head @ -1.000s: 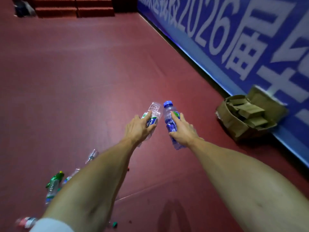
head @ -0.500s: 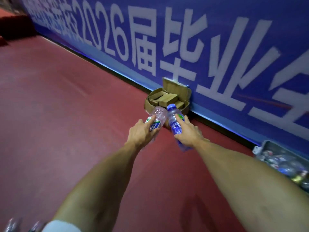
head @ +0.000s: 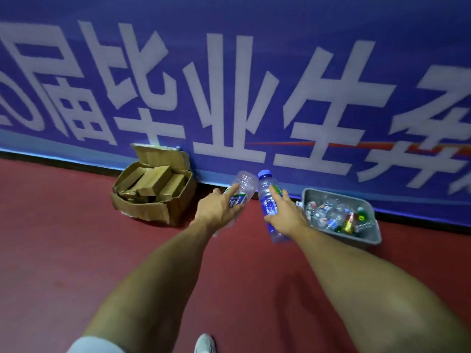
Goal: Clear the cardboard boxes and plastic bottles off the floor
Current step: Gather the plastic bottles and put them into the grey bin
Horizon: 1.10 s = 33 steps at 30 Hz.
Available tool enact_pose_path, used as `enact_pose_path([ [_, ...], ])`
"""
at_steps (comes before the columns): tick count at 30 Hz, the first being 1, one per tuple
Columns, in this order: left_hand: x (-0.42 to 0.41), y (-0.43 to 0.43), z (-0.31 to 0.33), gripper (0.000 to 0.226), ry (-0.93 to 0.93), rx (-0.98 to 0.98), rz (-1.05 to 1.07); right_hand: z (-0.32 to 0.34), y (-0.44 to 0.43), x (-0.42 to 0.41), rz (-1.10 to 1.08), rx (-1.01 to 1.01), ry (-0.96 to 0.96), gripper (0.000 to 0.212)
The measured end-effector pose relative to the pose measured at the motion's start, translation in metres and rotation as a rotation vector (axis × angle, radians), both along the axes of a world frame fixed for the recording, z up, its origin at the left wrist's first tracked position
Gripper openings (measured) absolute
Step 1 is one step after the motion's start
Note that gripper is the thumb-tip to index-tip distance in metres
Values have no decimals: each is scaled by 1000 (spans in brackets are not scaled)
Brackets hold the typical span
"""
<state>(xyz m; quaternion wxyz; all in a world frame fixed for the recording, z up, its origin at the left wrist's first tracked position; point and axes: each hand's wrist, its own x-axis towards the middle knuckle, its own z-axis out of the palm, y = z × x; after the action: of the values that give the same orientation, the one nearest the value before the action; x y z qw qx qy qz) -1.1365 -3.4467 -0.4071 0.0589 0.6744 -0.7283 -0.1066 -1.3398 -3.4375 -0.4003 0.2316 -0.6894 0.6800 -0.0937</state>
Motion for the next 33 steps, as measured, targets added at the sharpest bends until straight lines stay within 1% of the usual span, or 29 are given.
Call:
enact_pose_path([
  [4, -31, -80, -2, 70, 13, -27, -126, 2, -50, -25, -147, 16, 46, 92],
  [7, -60, -124, -2, 71, 19, -23, -207, 0, -74, -50, -232, 27, 38, 92],
  [11, -112, -165, -8, 70, 17, 0, -345, -9, -90, -95, -324, 59, 47, 91],
  [16, -183, -212, -21, 69, 12, 30, -458, -29, -122, -165, -415, 94, 86, 92],
  [19, -232, -245, -28, 69, -27, 44, -515, -38, -151, -212, -441, 105, 88, 90],
  [23, -303, -294, -23, 68, -51, 46, -548, -40, -191, -278, -475, 91, 91, 87],
  [26, -355, -323, -11, 67, -33, 27, -583, -32, -215, -324, -525, 100, 106, 85],
  [29, -392, -348, -1, 66, -16, 32, -604, -17, -237, -360, -560, 111, 135, 83],
  [33, -428, -380, -5, 67, -10, 66, -611, -16, -267, -398, -565, 137, 166, 82],
])
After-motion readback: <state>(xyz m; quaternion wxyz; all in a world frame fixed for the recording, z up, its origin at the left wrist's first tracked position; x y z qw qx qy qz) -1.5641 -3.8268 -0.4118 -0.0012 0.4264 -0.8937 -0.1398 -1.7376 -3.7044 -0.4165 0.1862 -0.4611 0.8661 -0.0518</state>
